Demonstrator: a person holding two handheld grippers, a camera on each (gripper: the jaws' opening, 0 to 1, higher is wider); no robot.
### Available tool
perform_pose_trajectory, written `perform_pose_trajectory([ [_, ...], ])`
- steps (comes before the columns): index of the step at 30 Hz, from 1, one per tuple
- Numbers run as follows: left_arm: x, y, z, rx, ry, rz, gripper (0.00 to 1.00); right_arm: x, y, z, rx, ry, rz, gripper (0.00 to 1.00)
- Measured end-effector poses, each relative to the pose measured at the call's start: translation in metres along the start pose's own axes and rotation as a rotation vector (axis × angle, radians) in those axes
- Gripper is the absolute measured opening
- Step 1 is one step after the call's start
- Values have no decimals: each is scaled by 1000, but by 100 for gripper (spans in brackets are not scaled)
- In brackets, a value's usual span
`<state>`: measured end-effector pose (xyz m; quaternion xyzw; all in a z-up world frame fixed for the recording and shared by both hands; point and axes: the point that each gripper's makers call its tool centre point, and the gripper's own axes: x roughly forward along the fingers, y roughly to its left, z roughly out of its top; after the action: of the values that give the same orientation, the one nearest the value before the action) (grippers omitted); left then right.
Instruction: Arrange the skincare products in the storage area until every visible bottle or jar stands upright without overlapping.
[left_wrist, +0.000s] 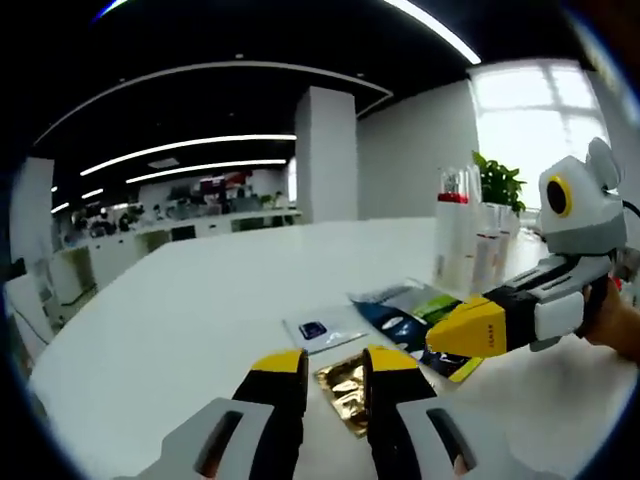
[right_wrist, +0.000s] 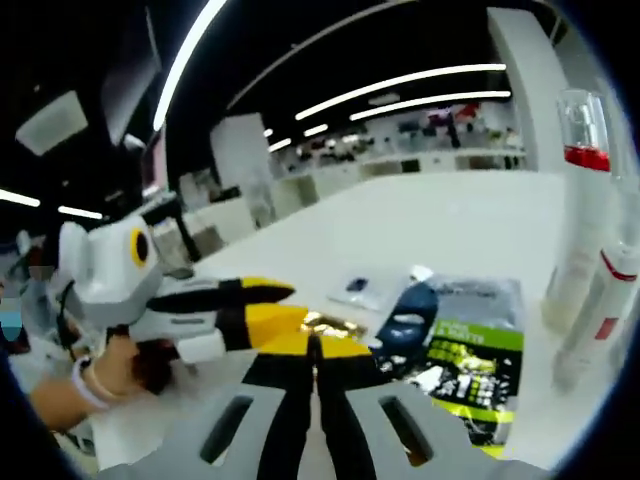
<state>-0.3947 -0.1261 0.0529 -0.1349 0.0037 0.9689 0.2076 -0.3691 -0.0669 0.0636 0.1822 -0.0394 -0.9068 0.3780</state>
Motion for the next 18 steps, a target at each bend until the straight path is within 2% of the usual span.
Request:
perform_pose_trajectory([
  [3, -2, 3, 7, -2, -41, 7, 27, -2, -6, 3, -1, -20, -22, 0],
  [4, -4, 4, 12, -12, -72, 7, 31, -3, -9, 4, -3, -30, -32, 0],
  [6, -5, 2, 17, -15, -106, -12, 35, -4, -11, 6, -16, -44, -42, 0],
  [8, -7, 1, 21, -20, -130, -14, 39, -5, -13, 5, -52, -46, -54, 0],
  [9, -7, 1, 23, -14, -146, -15, 42, -6, -12, 5, -118, -42, -42, 0],
  [10, -8, 1, 24, -13, -154, -13, 45, -6, -13, 4, -140, -49, -48, 0],
  [13, -8, -2, 23, -17, -154, -37, 51, -9, -10, 5, -201, -74, -57, 0],
  [15, -8, -5, 23, -29, -155, -56, 53, -11, -7, 11, -223, -108, -41, 9],
  [16, -9, -5, 23, -30, -156, -57, 57, -12, -6, 12, -230, -119, -36, 16],
  [18, -10, -4, 25, -27, -169, -52, 63, -13, -4, 18, -251, -161, -26, 43],
])
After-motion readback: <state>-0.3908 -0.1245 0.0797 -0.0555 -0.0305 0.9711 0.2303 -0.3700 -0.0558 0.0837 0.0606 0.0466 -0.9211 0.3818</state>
